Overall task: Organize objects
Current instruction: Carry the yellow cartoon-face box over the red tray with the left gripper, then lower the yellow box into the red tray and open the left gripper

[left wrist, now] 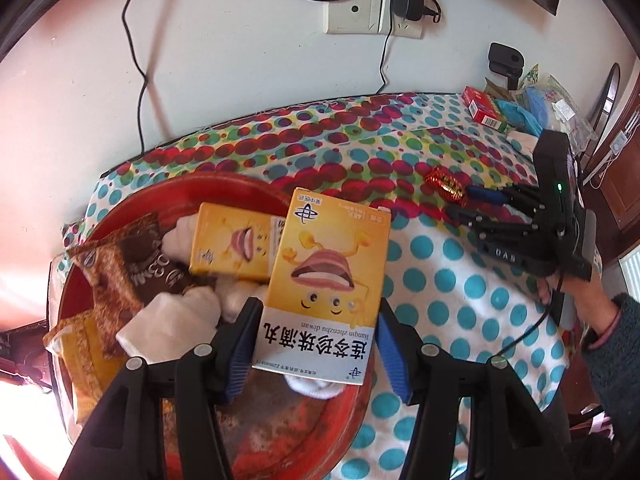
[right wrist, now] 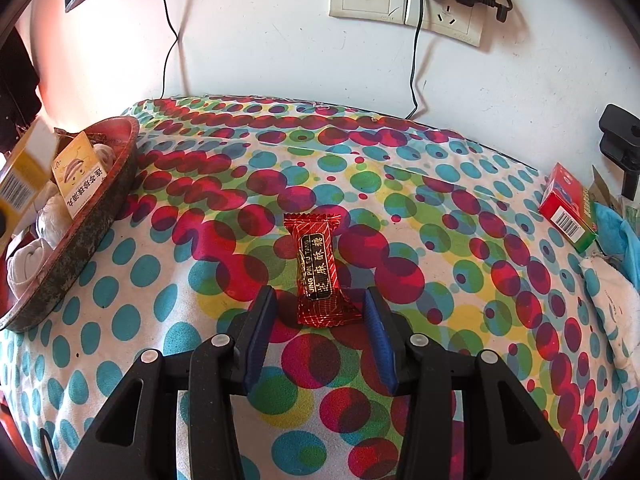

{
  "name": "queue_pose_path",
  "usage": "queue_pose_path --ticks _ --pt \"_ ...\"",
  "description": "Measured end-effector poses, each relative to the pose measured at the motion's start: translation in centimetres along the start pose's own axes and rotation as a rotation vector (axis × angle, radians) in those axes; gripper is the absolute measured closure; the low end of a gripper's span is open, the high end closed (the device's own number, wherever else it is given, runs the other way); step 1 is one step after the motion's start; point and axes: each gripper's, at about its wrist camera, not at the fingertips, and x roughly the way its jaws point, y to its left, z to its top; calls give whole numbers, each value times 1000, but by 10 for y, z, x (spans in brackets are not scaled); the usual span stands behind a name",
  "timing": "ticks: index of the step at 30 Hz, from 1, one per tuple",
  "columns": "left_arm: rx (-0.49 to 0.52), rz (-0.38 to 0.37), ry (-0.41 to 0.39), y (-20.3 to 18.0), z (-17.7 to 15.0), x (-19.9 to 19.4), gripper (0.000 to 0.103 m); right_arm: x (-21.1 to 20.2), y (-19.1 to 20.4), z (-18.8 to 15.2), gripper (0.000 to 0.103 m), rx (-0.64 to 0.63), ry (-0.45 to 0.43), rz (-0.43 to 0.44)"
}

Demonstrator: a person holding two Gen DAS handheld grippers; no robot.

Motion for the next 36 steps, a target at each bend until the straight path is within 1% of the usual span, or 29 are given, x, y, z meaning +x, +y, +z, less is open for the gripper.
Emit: queue_pose_path --ticks 4,10,19,24,32,36 --pt "-16 13 2 10 -15 -8 46 0 0 0 61 0 0 0" --pt "-42 25 5 17 -29 -13 46 0 1 1 60 2 1 0" --pt "-39 34 11 22 -44 -16 46 0 -1 0 58 4 1 -1" --pt "-59 41 27 30 -52 -12 46 0 -1 0 57 4 2 -3" --pt "-56 47 40 35 -63 -7 46 0 -1 1 56 2 2 -1" --pt "-49 64 45 36 -68 -4 46 0 -2 1 56 2 2 -2"
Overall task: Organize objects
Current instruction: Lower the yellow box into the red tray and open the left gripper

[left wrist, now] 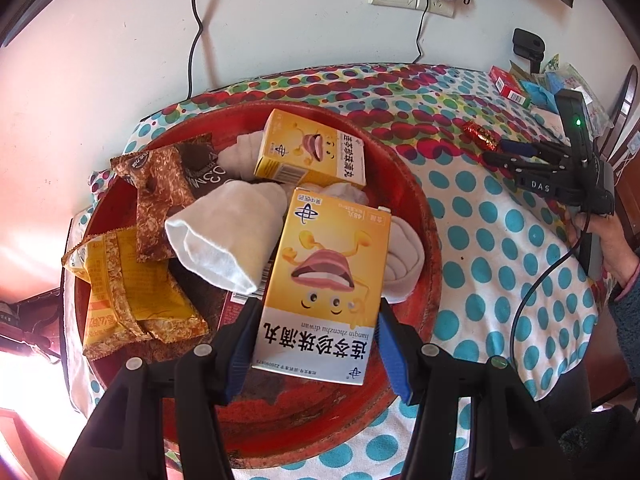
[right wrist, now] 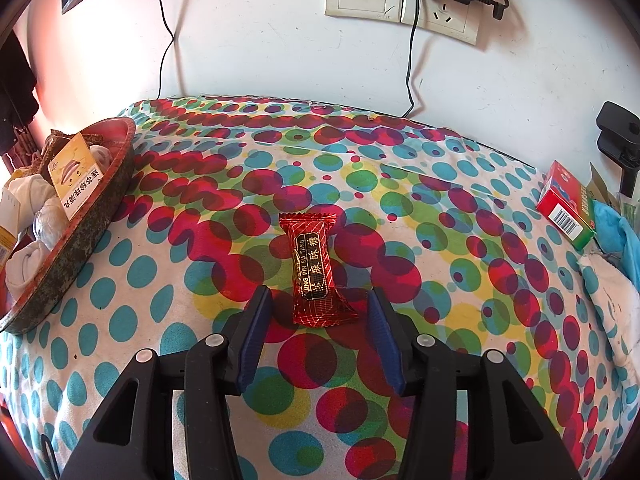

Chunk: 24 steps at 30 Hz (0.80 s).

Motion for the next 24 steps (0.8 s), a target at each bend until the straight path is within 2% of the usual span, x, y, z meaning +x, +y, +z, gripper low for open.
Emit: queue_pose_path --ticks 11,24 --pt "-3 15 23 7 -12 12 46 0 -1 0 54 3 1 -2" --pt "-11 -2 34 11 -19 18 46 1 -4 -1 49 8 2 -5"
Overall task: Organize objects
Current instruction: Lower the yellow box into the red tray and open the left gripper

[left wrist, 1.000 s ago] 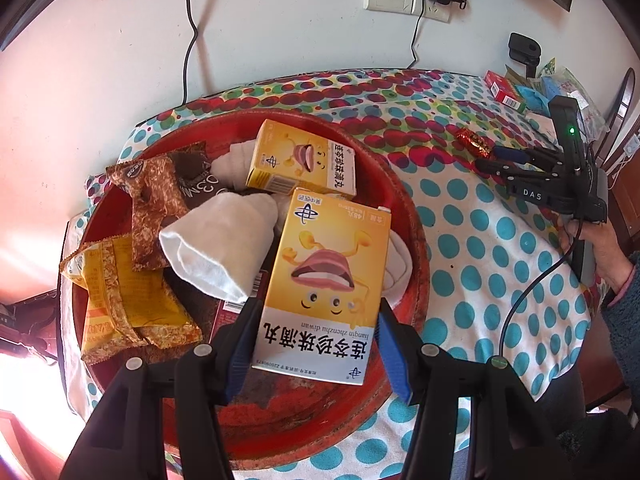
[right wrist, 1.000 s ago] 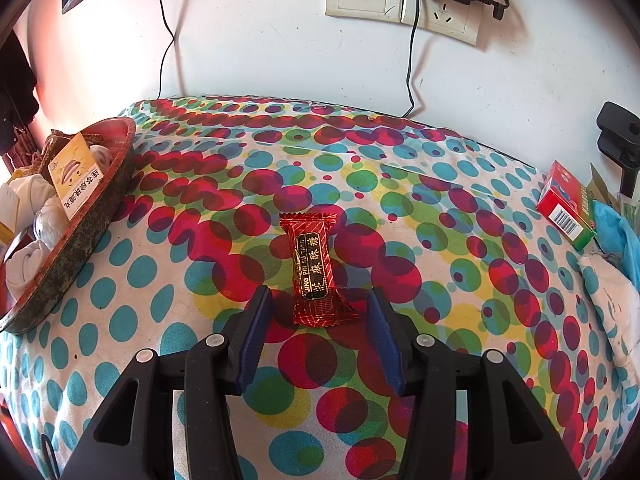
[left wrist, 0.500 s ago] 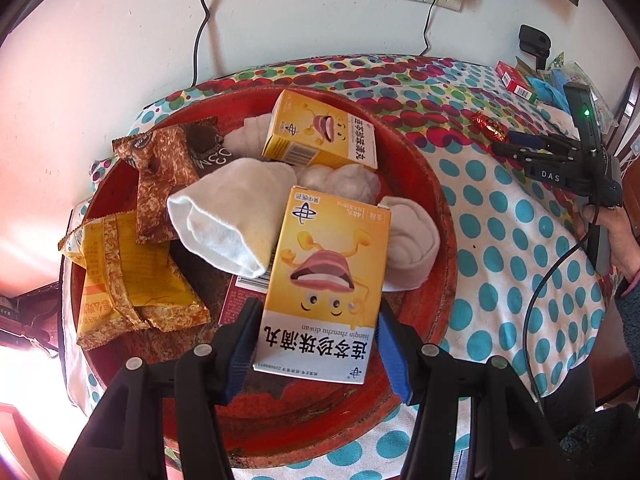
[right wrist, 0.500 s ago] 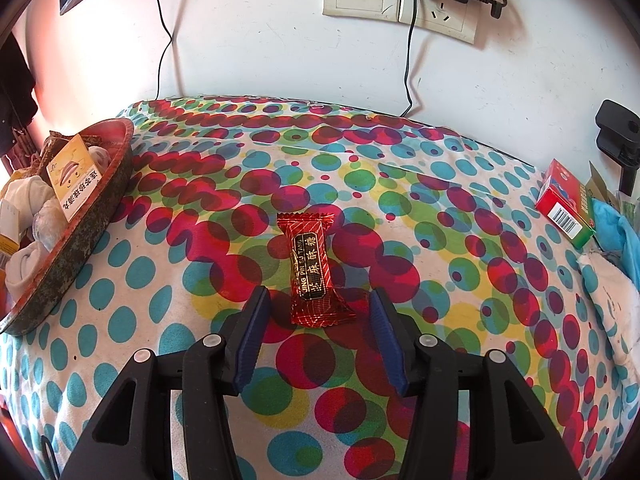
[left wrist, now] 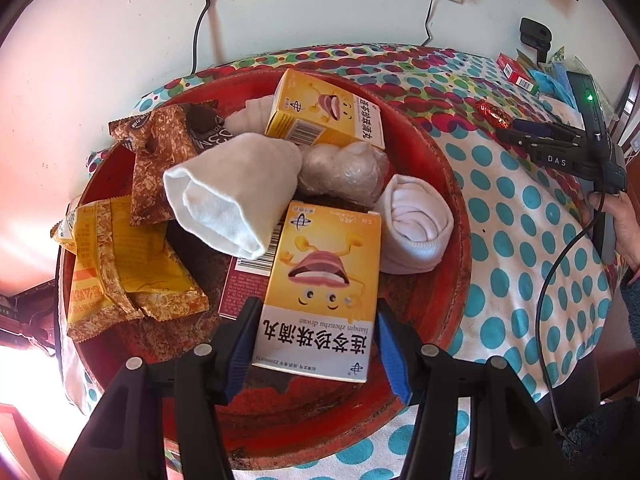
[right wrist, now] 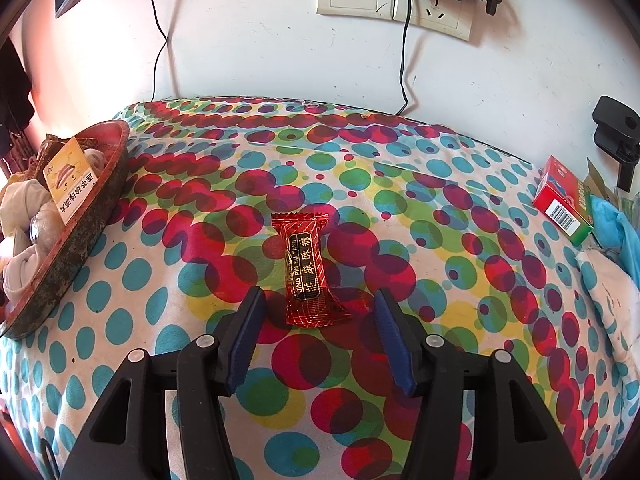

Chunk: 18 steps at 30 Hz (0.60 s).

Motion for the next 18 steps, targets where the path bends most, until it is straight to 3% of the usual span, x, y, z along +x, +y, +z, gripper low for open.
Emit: queue_pose_path --ticks 9,15,18 --pt "-28 -4 43 3 -10 1 46 0 -1 -1 49 1 -1 -2" --pt "-40 11 17 2 -20 -5 46 0 -1 -2 49 1 -1 -3" --pt "-40 8 11 0 -24 -6 46 -1 2 -3 62 -12 -6 8"
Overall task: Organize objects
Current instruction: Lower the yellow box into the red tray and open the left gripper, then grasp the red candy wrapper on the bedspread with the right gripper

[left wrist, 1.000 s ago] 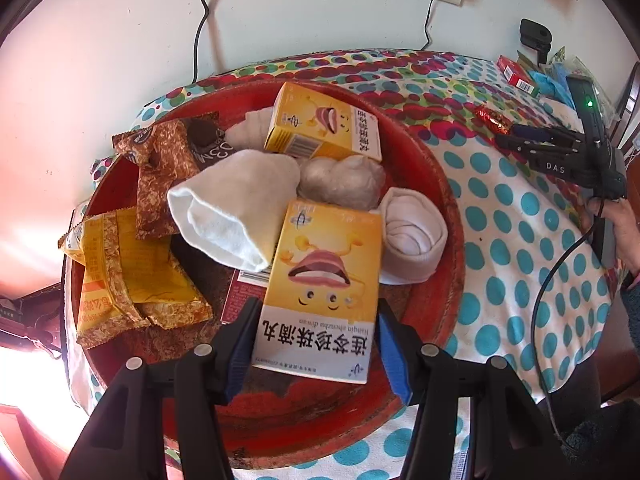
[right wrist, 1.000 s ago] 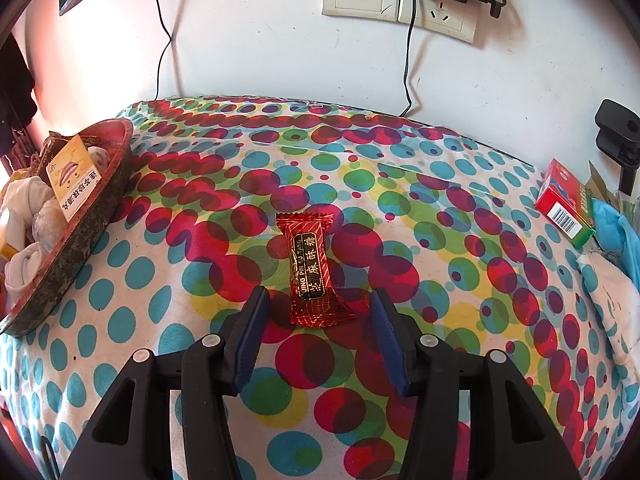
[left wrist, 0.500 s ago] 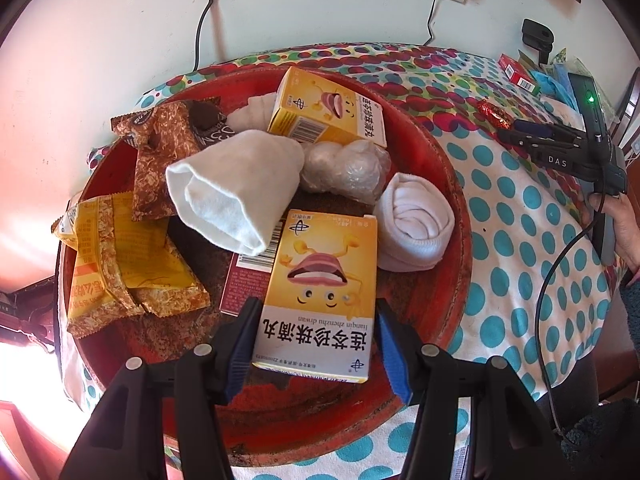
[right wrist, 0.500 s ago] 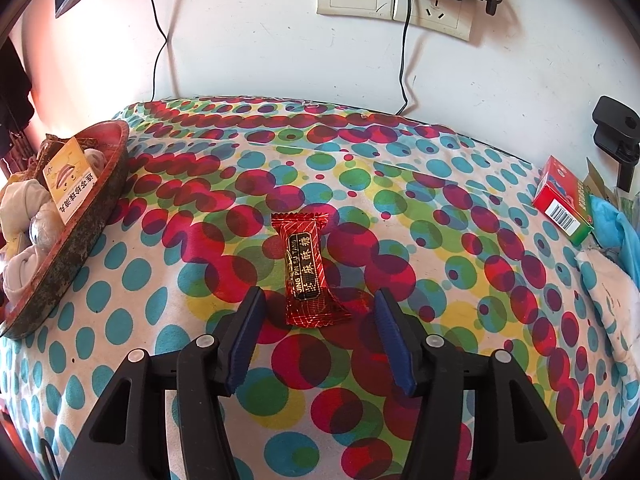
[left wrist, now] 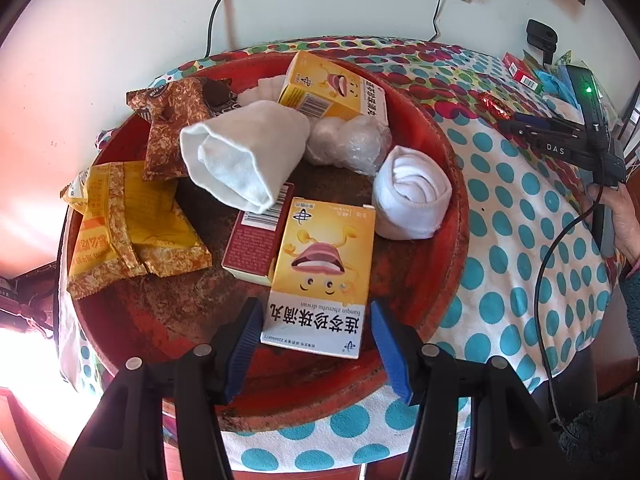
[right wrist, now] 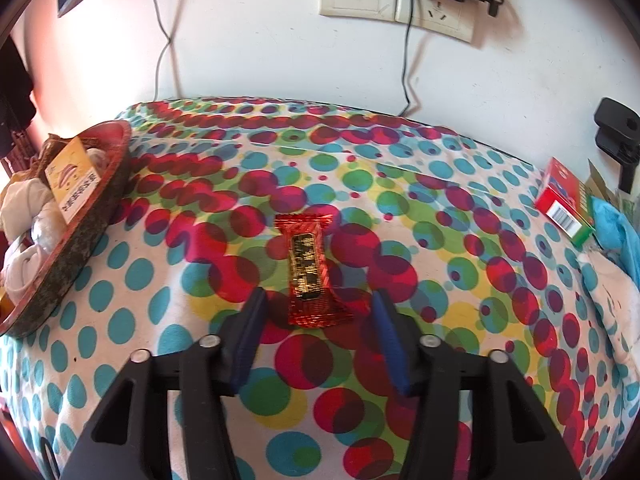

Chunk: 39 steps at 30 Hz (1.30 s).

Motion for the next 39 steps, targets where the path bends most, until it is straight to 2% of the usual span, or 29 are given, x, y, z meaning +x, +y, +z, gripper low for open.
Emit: queue_pose_path --ticks 1,2,17,26,34,39 --pt "3 2 0 -1 -1 0 46 0 2 0 72 -13 -3 3" --pt "11 15 -6 -3 -2 0 46 -1 4 -1 76 -30 -7 7" --pt "42 42 -51 -11 -6 -8 46 -3 14 0 76 -60 -11 -48" --pt "42 33 -74 -11 -8 -16 46 -15 16 2 76 -71 -11 -61" --pt "35 23 -92 -13 -12 -23 46 -40 31 11 76 -88 -49 -28" --pt "34 21 -103 -15 -14 -28 46 -58 54 19 77 -133 -82 14"
